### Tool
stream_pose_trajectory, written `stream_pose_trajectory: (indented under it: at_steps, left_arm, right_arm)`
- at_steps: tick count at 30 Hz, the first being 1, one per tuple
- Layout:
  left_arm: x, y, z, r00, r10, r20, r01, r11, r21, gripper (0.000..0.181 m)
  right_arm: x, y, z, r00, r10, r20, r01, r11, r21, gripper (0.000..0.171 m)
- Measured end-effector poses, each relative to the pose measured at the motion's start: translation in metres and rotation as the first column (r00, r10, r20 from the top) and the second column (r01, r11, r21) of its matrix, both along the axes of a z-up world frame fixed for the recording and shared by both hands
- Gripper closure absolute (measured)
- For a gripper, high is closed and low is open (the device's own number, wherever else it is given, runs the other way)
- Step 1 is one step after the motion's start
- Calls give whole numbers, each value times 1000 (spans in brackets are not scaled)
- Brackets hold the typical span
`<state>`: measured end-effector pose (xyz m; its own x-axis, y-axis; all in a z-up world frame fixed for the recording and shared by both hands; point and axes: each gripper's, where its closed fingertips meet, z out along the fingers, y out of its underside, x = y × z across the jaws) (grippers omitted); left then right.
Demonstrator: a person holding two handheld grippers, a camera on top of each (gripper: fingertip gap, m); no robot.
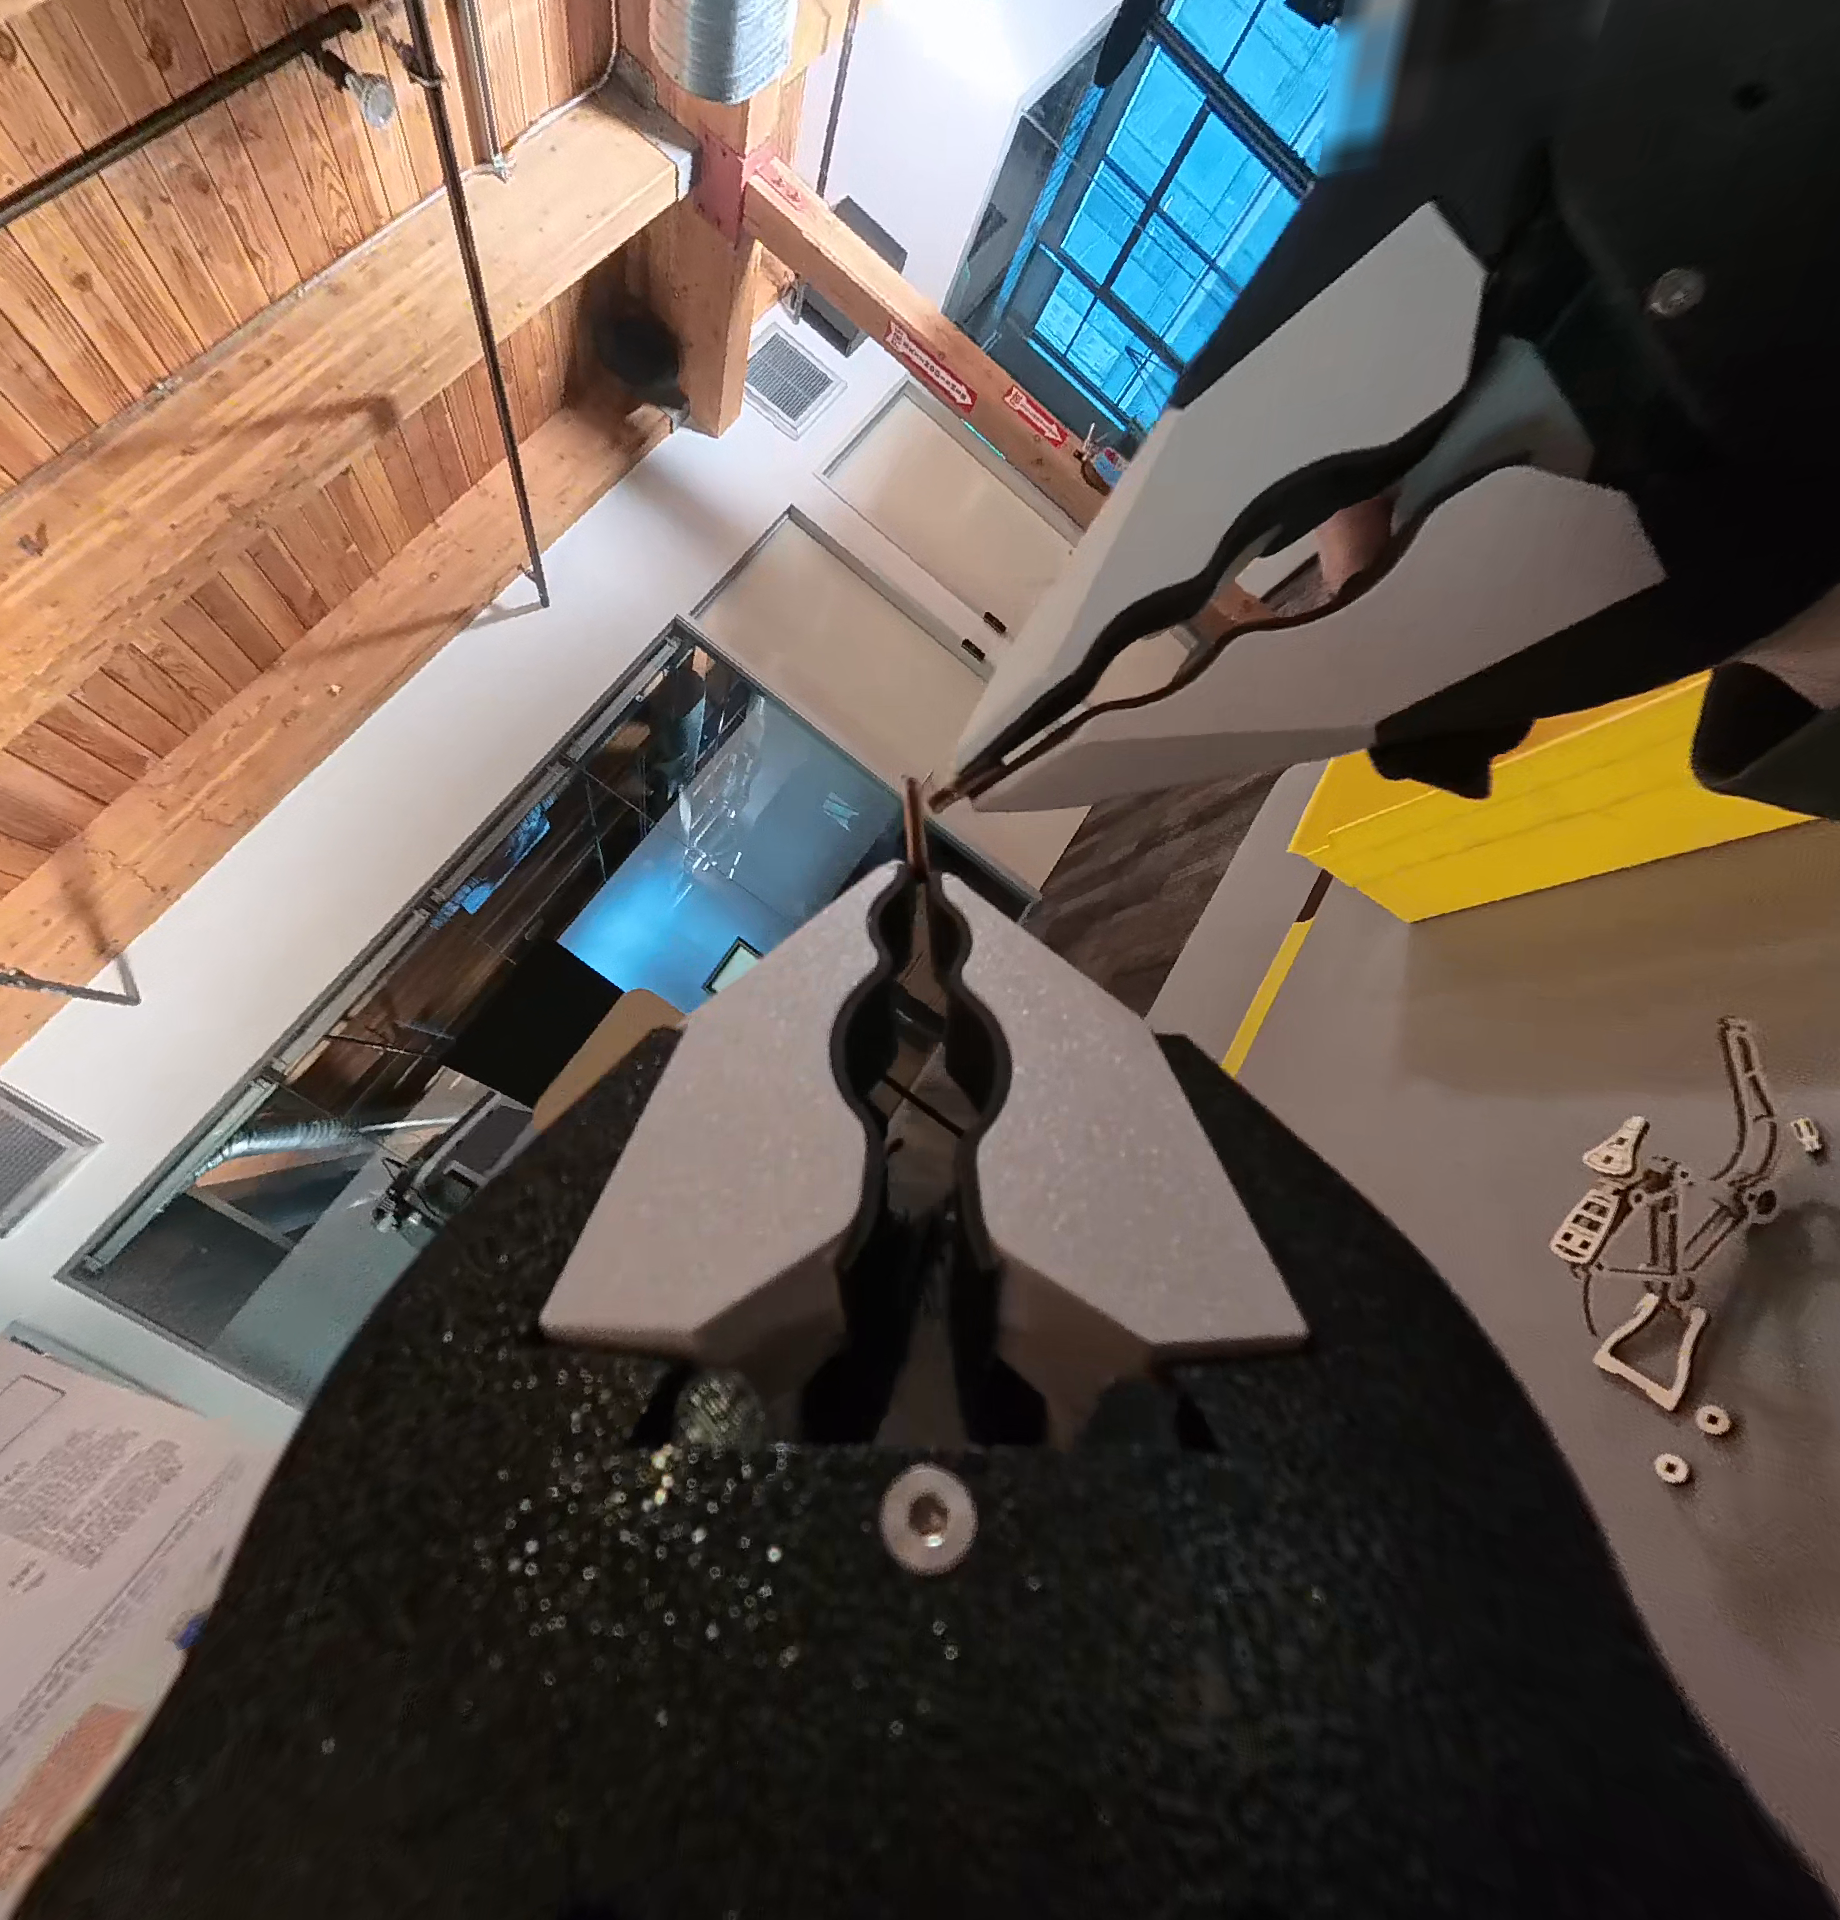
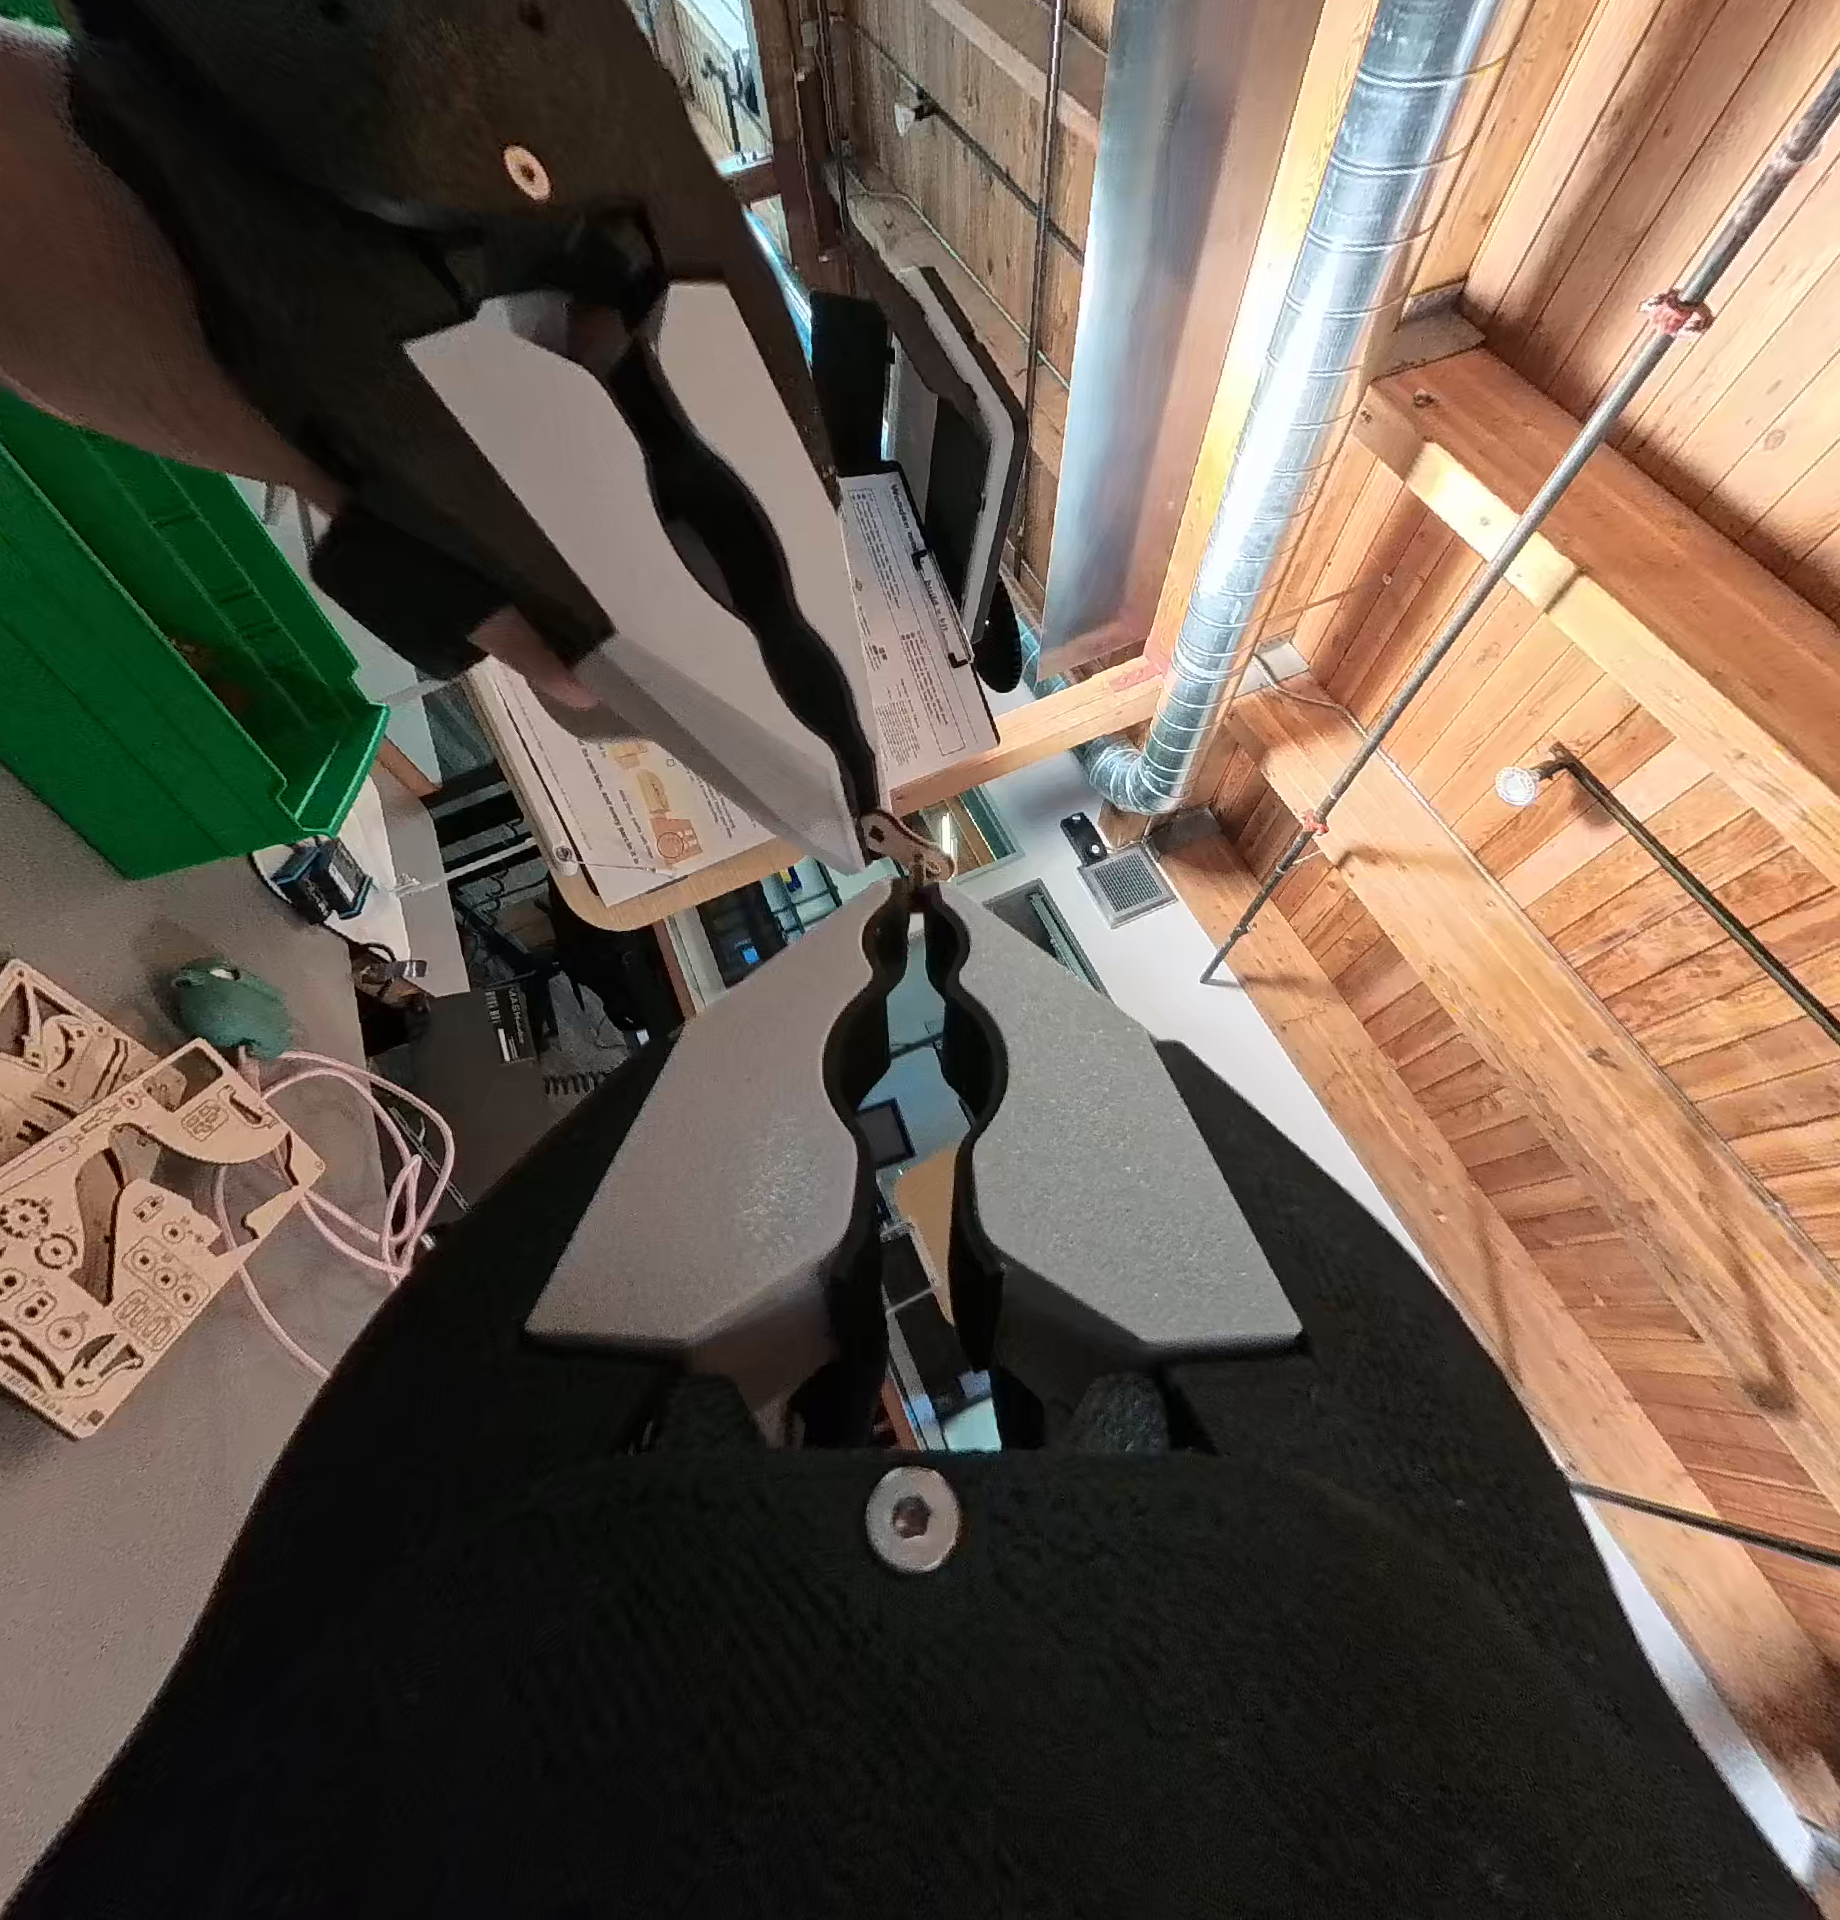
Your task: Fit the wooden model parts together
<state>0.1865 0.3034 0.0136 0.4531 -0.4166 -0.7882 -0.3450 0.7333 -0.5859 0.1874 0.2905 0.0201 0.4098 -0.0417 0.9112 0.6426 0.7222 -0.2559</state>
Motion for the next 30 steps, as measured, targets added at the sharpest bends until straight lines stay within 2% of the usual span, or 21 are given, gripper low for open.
stream_pose_trajectory:
  at_steps: [1,6,8,10,12,15,19,20,22,23,25,27,30]
  left_arm:
    - [0,1,0,1000,-2,6,2,1000,-13,181]
    - [-5,7,2,997,-25,77,33,994,-104,181]
    - [-8,2,4,988,-64,138,88,981,-173,181]
    - [-4,-13,-3,964,-148,221,210,933,-291,181]
    - [7,-27,-25,948,-193,254,290,852,-436,181]
    - [34,-57,-86,949,-237,209,316,658,-683,181]
    - [68,-110,-178,934,-317,165,267,312,-912,181]
    - [75,-118,-198,928,-324,185,263,216,-940,181]
    - [90,-127,-222,903,-283,323,324,-45,-945,181]
    - [95,-125,-232,897,-217,386,356,-166,-920,181]
    - [98,-111,-250,877,-37,478,441,-331,-834,181]
    - [92,-101,-264,844,127,521,523,-410,-747,181]
    - [75,-104,-275,800,303,518,601,-389,-698,181]
  right_arm:
    - [0,-1,0,1000,10,-3,-10,1000,0,170]
    - [7,-10,9,996,59,-59,-60,998,-1,171]
    - [16,-14,15,993,60,-101,-60,998,4,170]
    - [27,-17,22,987,57,-149,-58,998,-2,170]
    - [39,-22,29,978,57,-200,-59,998,-1,170]
    - [59,-30,38,960,49,-276,-47,999,12,170]
    - [76,-45,47,927,51,-372,-72,996,-44,170]
    - [79,-46,46,927,34,-374,-69,994,-81,170]
    - [83,-43,40,939,-27,-342,-39,982,-185,170]
    - [86,-41,34,947,-60,-315,-19,970,-242,170]
    - [92,-41,17,964,-109,-242,19,939,-345,170]
    - [97,-44,-7,977,-144,-160,67,910,-408,170]
    - [100,-48,-64,986,-165,-8,135,831,-539,170]
